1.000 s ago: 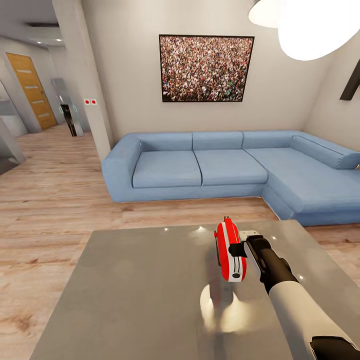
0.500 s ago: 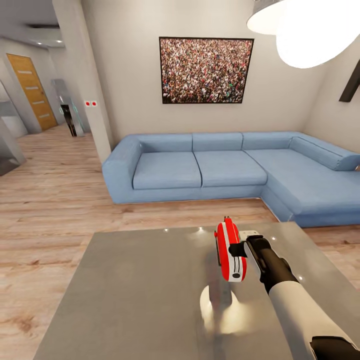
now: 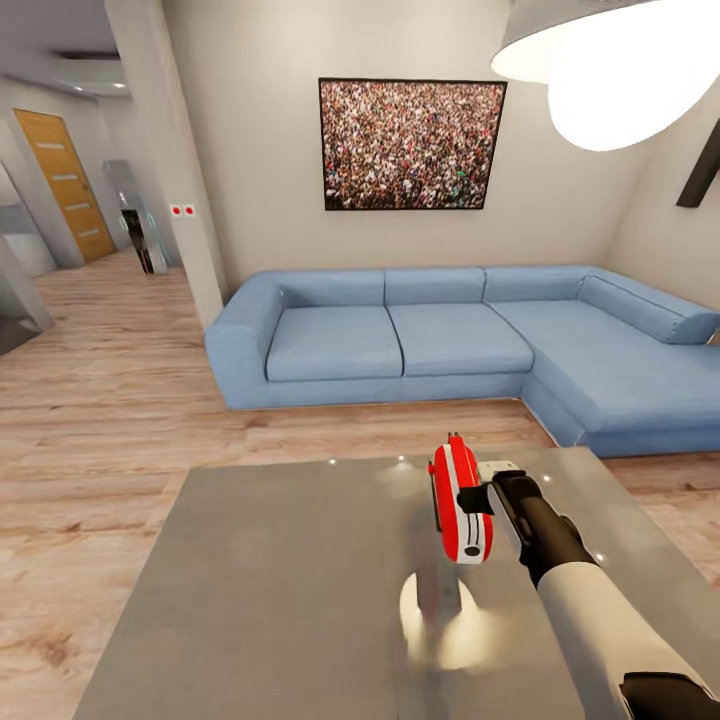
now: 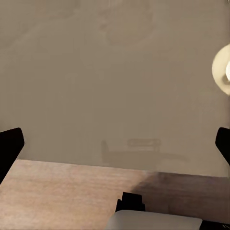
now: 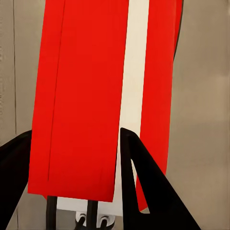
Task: Turn on the radio receiver that's on the table in the living room.
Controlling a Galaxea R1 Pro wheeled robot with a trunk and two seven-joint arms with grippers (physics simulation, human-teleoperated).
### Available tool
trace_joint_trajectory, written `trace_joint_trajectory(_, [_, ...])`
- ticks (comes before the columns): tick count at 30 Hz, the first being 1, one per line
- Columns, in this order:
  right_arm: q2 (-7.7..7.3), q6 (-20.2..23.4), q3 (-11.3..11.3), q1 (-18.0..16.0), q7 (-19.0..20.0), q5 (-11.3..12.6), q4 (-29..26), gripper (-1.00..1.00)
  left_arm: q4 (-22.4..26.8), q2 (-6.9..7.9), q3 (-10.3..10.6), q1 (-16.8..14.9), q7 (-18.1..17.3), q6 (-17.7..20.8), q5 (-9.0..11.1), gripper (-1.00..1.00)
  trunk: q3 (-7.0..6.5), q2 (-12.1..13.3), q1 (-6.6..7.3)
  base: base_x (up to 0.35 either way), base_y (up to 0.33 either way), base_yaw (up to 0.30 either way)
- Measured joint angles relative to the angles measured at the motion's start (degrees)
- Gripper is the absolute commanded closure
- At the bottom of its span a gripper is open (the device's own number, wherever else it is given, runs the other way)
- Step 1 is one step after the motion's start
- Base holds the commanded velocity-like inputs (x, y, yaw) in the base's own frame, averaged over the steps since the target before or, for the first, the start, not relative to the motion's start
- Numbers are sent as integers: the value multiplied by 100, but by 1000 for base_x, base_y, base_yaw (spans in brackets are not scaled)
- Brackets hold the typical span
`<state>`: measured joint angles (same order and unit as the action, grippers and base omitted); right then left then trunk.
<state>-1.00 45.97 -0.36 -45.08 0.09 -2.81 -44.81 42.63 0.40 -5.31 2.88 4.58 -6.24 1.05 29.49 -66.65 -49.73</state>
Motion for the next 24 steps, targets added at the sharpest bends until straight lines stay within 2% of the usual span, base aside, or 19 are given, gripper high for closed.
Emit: trace_joint_trajectory(24, [4, -3, -17, 0, -9, -11, -8, 100, 0, 4, -5, 2, 8, -8, 0, -100, -431, 963, 527, 0, 0, 0])
